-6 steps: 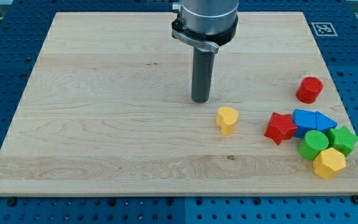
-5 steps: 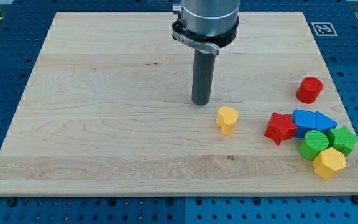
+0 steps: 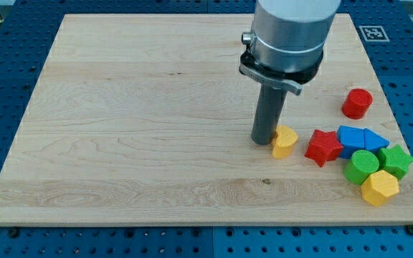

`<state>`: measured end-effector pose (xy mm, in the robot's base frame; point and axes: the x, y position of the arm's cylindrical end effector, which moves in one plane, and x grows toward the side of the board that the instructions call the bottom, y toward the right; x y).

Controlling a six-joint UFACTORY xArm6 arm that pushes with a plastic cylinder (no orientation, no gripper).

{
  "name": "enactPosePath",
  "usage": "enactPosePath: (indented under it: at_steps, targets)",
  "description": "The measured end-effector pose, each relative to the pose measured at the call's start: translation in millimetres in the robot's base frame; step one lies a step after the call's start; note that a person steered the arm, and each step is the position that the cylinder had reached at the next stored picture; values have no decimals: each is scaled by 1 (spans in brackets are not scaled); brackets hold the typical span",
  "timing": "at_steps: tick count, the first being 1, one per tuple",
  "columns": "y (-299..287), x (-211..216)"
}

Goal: Push the yellow heart into red star

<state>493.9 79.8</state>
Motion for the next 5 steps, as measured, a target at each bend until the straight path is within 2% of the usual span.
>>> enactPosePath:
  at_steps: [1,3,5]
  targets:
    - [3,-9]
    - [14,19]
    - [22,26]
